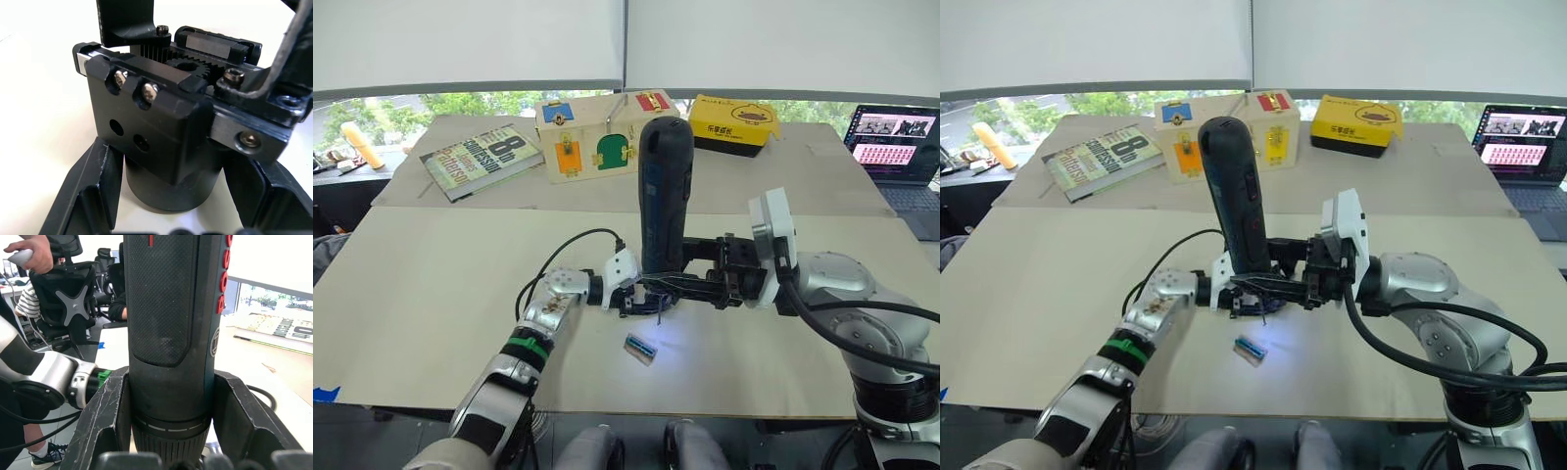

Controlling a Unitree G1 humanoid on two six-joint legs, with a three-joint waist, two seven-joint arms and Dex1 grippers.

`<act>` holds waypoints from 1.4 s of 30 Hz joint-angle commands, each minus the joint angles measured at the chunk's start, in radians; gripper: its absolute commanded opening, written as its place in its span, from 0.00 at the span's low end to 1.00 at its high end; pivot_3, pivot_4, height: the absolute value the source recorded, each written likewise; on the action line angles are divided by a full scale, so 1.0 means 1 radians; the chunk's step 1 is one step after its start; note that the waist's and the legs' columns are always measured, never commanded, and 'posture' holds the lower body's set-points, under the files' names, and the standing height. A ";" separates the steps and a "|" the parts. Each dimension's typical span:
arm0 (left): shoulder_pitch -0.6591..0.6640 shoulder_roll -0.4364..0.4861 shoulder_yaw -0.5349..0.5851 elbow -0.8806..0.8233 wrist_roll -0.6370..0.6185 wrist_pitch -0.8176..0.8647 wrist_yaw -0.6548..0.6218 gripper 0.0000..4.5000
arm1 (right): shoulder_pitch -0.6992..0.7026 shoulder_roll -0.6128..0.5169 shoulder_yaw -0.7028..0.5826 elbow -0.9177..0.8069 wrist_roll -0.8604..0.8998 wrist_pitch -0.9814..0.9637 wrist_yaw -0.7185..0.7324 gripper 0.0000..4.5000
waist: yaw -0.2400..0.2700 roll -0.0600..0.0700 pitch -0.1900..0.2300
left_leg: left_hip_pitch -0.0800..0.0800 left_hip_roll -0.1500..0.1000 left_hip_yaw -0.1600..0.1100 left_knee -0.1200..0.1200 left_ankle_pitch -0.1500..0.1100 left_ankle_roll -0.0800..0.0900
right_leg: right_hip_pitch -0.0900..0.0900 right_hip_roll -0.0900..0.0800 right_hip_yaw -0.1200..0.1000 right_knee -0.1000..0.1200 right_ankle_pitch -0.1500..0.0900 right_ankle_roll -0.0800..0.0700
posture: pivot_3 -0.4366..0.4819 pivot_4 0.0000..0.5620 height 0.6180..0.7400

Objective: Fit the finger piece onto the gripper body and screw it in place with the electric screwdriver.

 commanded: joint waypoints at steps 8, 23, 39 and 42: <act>-0.010 0.024 0.030 0.041 -0.003 -0.033 -0.022 1.00 | -0.040 0.005 -0.028 -0.041 0.033 -0.012 -0.018 0.42 | -0.008 0.000 0.000 | 0.000 0.001 0.000 -0.001 0.000 0.000 | -0.001 0.000 0.000 0.000 0.000 0.000 | 0.48 0.27 1.00; -0.017 -0.009 0.048 0.037 0.001 -0.012 0.006 0.89 | -0.134 0.023 -0.013 0.030 0.036 0.017 -0.024 0.42 | -0.010 0.000 0.000 | 0.000 0.001 0.000 0.000 0.000 0.000 | -0.001 0.000 0.001 0.000 0.000 0.000 | 0.48 0.27 1.00; -0.020 -0.005 0.055 0.018 -0.004 0.001 -0.016 0.51 | -0.324 0.070 0.010 0.109 0.023 0.124 -0.128 0.42 | -0.019 0.000 0.000 | -0.001 0.000 -0.001 -0.001 0.000 0.000 | -0.001 0.000 0.000 0.000 0.000 0.000 | 0.48 0.27 1.00; -0.017 -0.004 0.057 0.012 -0.005 0.002 -0.016 0.51 | -0.325 0.070 0.016 0.117 0.014 0.121 -0.125 0.42 | -0.019 0.000 0.000 | -0.001 0.000 -0.001 -0.001 0.000 0.000 | -0.001 0.000 0.000 0.001 0.000 0.001 | 0.48 0.27 1.00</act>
